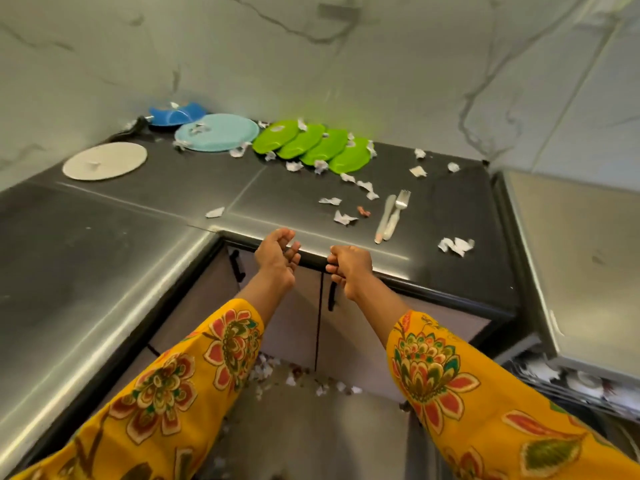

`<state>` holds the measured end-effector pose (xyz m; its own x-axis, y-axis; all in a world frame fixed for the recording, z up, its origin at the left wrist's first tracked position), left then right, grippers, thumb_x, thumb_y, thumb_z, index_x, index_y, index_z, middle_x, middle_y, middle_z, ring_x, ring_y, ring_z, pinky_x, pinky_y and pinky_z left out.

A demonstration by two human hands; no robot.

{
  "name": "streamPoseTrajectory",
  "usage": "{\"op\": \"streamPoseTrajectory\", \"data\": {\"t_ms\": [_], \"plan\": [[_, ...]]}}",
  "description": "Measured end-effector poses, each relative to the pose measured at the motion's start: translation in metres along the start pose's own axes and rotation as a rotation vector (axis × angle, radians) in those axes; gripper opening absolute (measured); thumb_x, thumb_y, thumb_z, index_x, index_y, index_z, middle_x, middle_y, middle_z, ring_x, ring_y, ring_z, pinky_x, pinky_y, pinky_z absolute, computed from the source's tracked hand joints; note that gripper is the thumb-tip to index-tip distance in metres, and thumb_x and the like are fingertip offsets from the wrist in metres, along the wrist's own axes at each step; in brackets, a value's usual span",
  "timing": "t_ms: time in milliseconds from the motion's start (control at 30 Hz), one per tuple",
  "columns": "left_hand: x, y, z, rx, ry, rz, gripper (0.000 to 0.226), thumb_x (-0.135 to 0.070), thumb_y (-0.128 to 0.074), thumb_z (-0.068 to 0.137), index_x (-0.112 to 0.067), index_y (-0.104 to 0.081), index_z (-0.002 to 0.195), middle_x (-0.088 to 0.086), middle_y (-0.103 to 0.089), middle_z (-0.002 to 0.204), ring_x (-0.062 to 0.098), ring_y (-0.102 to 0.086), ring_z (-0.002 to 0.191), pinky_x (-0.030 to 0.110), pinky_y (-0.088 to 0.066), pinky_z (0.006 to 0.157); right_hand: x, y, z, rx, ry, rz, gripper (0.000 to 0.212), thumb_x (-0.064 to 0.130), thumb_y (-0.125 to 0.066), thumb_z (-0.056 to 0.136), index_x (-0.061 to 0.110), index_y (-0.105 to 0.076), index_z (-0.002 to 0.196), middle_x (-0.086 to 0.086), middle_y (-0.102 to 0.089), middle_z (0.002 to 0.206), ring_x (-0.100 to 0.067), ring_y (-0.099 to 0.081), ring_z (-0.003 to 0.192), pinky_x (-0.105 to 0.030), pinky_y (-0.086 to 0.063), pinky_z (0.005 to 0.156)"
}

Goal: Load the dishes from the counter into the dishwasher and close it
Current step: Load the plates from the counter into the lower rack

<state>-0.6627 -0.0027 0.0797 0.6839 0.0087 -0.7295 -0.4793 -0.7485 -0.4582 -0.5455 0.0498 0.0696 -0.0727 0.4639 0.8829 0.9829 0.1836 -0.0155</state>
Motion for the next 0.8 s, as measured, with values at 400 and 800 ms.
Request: {"op": "streamPoseTrajectory", "data": {"t_ms": [400,800], "plan": [[-0.100,0.079,0.054,-0.128,-0.084,-0.088,0.015,-0.019,-0.053,0.089,-0.019,-0.060,0.075,-0.007,-0.062,0.082,0.012,-0.058,0.076,0.024,-0.042,0.068,0.019,-0.137,0.015,0.121,0.019,-0.055,0.017,0.011,-0.052,0.088,0.015,-0.053,0.071,-0.002,-0.050,0.064,-0.012,-0.043,0.051,-0.021,-0.030,0.047],[-0.158,0.149,0.129,-0.322,-0.166,-0.173,0.005,-0.023,-0.061,0.088,-0.018,-0.059,0.089,-0.003,-0.063,0.091,0.015,-0.059,0.096,0.023,-0.040,0.069,0.033,-0.248,0.069,0.296,-0.018,-0.120,0.015,0.010,-0.052,0.087,0.013,-0.054,0.072,-0.002,-0.048,0.061,-0.011,-0.039,0.046,-0.021,-0.025,0.043]]}}
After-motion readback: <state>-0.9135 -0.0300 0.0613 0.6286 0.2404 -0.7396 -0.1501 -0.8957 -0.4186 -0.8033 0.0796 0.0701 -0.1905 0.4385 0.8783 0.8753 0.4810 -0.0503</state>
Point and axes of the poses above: each hand's wrist, its own z-axis towards the middle knuckle, its own y-axis out of the back of the hand, x = y × z, the point moved 3 cm from there along z, towards the middle knuckle
